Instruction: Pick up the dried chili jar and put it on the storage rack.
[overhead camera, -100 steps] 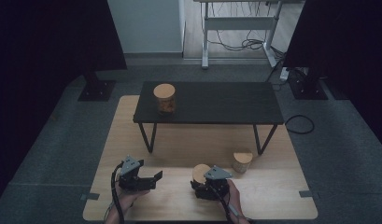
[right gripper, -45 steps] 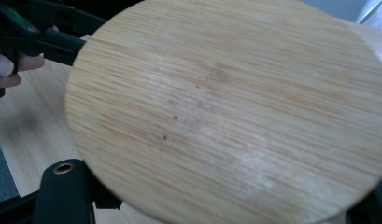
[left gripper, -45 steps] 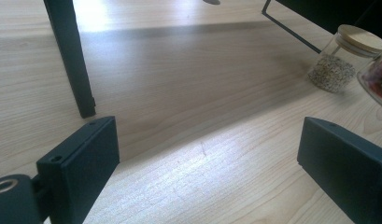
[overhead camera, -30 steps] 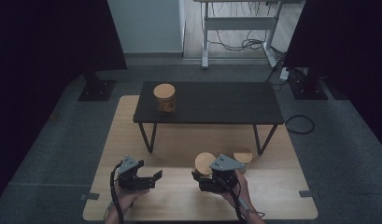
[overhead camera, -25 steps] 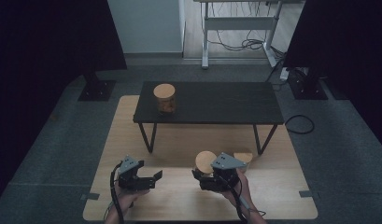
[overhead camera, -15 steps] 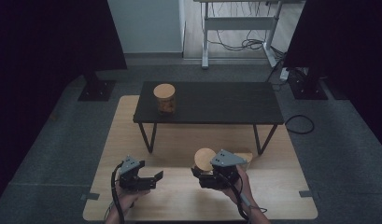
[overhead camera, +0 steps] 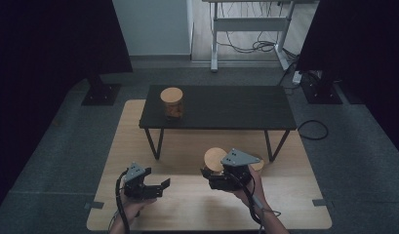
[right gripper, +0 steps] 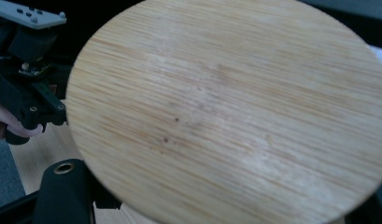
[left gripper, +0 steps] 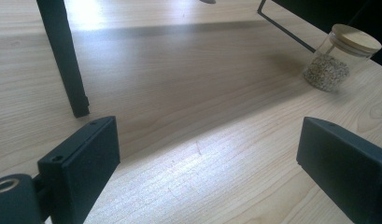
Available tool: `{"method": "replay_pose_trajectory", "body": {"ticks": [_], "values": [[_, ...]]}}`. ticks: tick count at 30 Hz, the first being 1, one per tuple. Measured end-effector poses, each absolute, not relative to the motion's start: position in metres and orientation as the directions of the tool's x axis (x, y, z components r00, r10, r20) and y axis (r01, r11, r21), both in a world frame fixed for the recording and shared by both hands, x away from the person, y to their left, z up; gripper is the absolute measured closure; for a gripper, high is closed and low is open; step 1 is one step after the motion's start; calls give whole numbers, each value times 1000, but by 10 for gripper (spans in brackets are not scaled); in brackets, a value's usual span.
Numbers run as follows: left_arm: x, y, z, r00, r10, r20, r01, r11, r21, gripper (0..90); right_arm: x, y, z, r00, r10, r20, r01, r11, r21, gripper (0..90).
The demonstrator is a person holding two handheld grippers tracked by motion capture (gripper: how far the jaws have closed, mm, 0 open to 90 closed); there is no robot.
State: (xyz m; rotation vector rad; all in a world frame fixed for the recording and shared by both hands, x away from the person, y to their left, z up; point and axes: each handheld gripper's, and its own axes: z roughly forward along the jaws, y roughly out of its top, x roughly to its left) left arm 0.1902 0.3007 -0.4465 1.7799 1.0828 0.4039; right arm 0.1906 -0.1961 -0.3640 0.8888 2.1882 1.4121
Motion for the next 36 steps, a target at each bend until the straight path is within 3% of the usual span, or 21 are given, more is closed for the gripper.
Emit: {"method": "replay_pose_trajectory", "body": {"ticks": [36], "values": [[188,301,-444,562,805,-191,480,-130,867,59,206,-199,-329,-716,697,-21,267,303,915,249]]}}
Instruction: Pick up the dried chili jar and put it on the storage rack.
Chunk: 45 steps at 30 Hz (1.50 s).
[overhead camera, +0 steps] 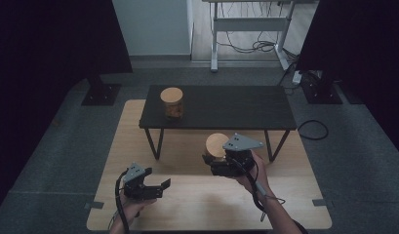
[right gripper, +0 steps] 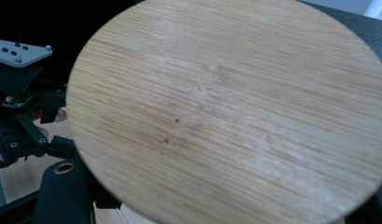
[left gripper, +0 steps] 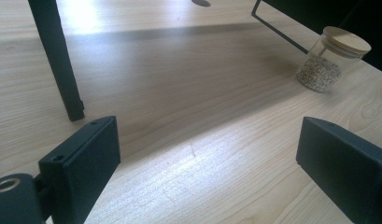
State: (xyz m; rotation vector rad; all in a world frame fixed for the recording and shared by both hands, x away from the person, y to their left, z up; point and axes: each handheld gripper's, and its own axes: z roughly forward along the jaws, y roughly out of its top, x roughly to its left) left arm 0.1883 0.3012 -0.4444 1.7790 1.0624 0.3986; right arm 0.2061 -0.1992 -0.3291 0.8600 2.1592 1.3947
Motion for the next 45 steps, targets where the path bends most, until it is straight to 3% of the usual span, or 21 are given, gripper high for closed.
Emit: {"method": "replay_pose_trajectory", "body": {"ticks": [45], "values": [[191,298,-444,569,800,-190,492,-146,858,62,238,-193,-307,-685,727,-49,260,307,915,249]]}}
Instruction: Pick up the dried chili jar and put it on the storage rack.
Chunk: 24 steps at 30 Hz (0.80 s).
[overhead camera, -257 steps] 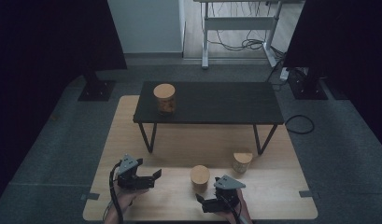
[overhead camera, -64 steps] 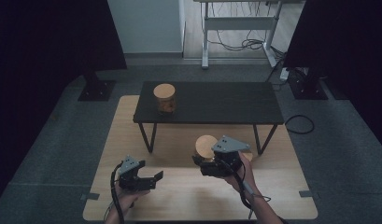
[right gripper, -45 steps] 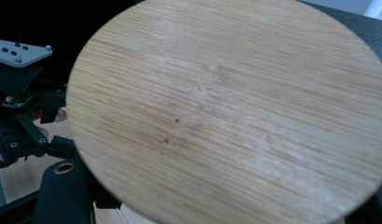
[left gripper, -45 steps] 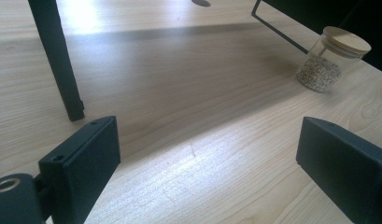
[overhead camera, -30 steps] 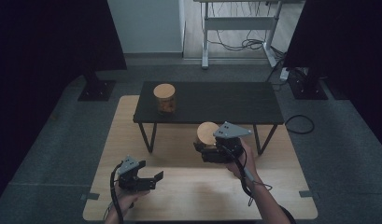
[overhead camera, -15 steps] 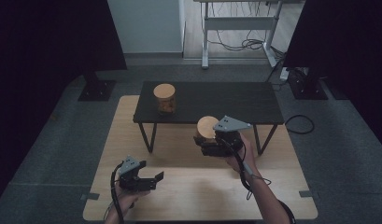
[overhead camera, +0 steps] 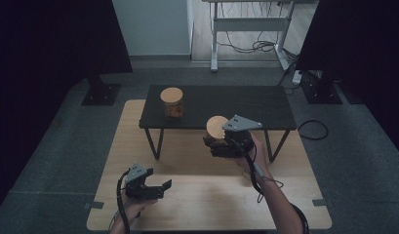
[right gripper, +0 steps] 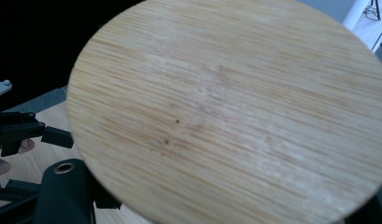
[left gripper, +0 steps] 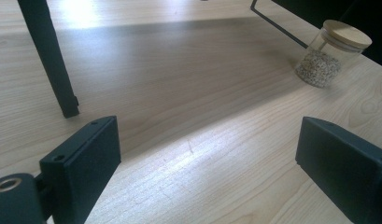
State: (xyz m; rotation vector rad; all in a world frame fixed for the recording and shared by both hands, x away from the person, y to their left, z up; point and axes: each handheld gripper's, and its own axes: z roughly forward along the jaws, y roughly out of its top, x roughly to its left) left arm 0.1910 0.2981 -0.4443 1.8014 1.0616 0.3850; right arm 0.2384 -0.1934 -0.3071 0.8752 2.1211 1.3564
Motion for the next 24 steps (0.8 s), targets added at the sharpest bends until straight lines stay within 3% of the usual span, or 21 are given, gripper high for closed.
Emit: {"method": "replay_pose_trajectory", "body": {"ticks": [24], "values": [[189,299,-444,547,815,-190,493,-130,860,62,255,-191,-295,-656,751,-71,256,311,915,249]]}}
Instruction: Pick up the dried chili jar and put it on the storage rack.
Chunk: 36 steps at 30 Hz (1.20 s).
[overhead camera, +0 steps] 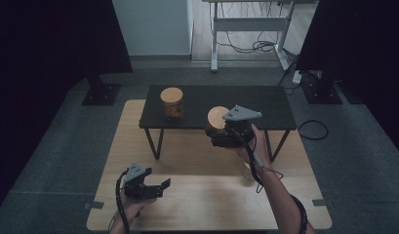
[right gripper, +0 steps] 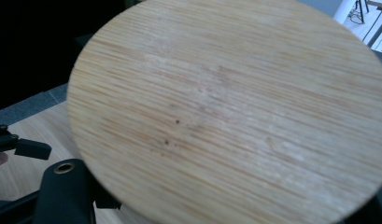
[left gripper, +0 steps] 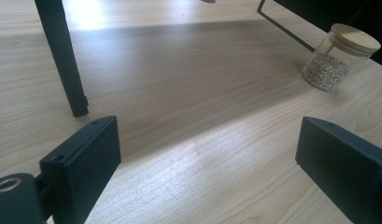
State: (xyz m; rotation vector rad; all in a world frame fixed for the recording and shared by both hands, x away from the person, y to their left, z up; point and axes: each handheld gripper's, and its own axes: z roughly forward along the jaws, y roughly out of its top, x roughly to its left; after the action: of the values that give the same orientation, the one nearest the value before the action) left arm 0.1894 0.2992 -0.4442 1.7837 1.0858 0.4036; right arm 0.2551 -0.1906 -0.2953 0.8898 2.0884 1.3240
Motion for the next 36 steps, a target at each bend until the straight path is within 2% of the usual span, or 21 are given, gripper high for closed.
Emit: {"method": "replay_pose_trajectory", "body": {"ticks": [23,36], "values": [[190,300,-446,531,824,-198,505,-120,854,64,278,-183,-286,-619,778,-107,263,334,905,249],[192,301,-447,535,821,-199,507,-124,853,64,290,-188,-284,-647,754,-114,236,340,910,249]]}}
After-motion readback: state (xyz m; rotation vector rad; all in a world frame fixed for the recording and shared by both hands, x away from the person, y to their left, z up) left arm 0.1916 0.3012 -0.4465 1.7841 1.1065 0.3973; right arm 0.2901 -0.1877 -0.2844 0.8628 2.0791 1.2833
